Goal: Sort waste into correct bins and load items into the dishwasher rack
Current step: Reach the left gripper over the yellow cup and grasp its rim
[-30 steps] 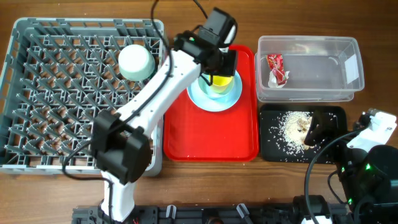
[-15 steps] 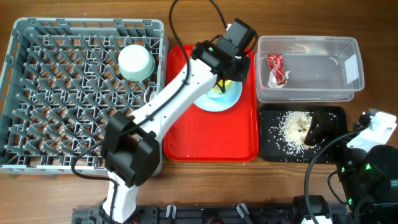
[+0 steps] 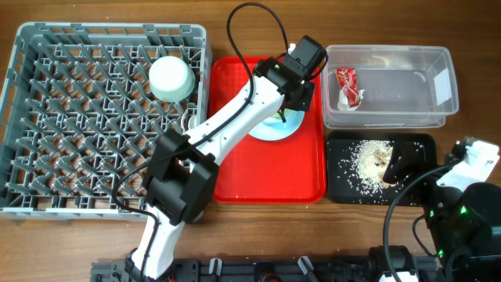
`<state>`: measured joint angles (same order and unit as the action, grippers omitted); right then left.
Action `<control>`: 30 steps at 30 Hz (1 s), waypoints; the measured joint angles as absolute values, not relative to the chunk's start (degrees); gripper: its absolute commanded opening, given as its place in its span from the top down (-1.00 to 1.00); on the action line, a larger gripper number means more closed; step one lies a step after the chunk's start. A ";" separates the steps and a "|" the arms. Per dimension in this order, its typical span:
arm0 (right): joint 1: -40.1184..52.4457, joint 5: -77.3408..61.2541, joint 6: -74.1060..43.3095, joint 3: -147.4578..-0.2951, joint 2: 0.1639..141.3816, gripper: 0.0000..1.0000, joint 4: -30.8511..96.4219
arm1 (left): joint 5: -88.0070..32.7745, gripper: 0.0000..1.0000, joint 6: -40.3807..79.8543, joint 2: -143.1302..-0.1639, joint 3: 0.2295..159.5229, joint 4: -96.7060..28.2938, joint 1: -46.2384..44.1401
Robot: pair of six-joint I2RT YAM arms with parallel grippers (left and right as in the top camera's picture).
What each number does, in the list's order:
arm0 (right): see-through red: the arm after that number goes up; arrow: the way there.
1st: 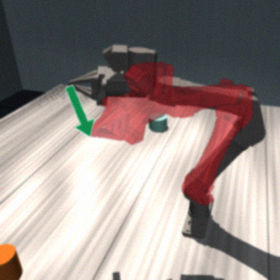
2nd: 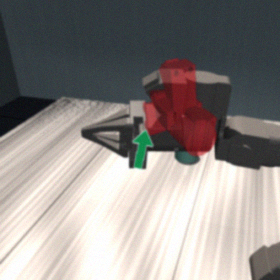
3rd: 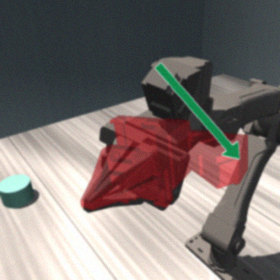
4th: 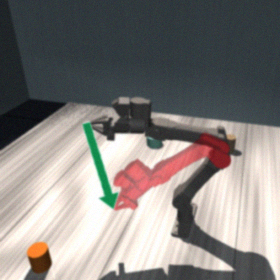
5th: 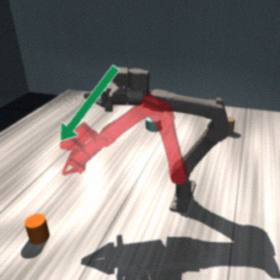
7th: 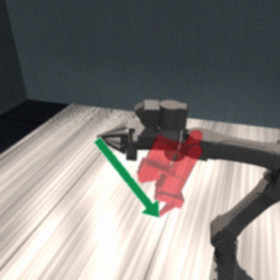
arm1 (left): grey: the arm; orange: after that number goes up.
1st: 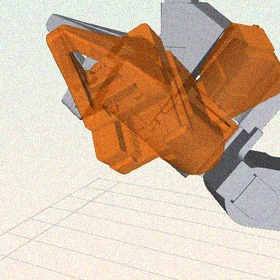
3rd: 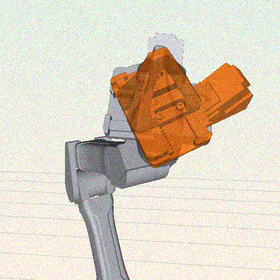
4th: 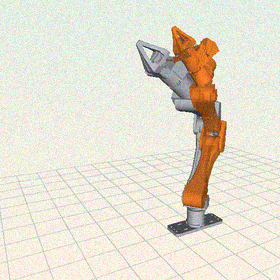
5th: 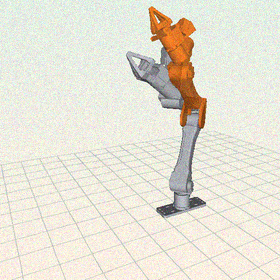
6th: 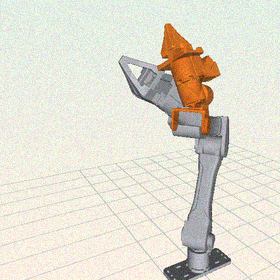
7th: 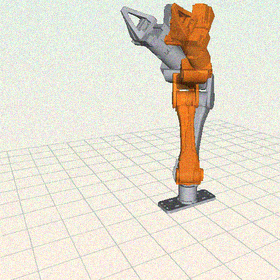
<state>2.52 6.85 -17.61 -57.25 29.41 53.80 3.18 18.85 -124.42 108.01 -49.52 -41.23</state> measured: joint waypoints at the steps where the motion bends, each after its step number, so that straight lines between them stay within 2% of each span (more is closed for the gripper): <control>1: 2.52 6.85 -17.61 -57.25 29.41 -0.99 53.80 | 3.20 0.70 18.85 -124.53 108.01 -49.71 -41.23; 5: 2.52 6.85 -17.61 -57.25 29.39 -0.99 53.80 | 3.20 0.72 18.74 -124.84 108.01 -50.11 -41.23; 8: 2.52 6.85 -17.61 -57.25 29.41 -0.99 53.78 | 3.18 0.82 18.74 -124.84 108.01 -50.13 -41.23; 14: 2.52 6.85 -17.61 -57.25 29.41 -1.00 53.78 | 3.20 0.81 18.72 -124.84 108.01 -51.53 -41.23; 19: 2.52 6.85 -17.61 -57.25 29.41 -1.00 53.80 | 3.22 0.73 18.74 -124.84 108.01 -52.27 -41.23; 26: 2.50 6.85 -17.61 -57.25 29.41 -1.00 53.78 | 3.88 0.80 18.72 -124.84 108.01 -52.31 -41.23; 30: 2.52 6.85 -17.61 -57.25 29.41 -0.99 53.80 | 4.27 0.75 18.72 -124.84 107.98 -52.53 -41.23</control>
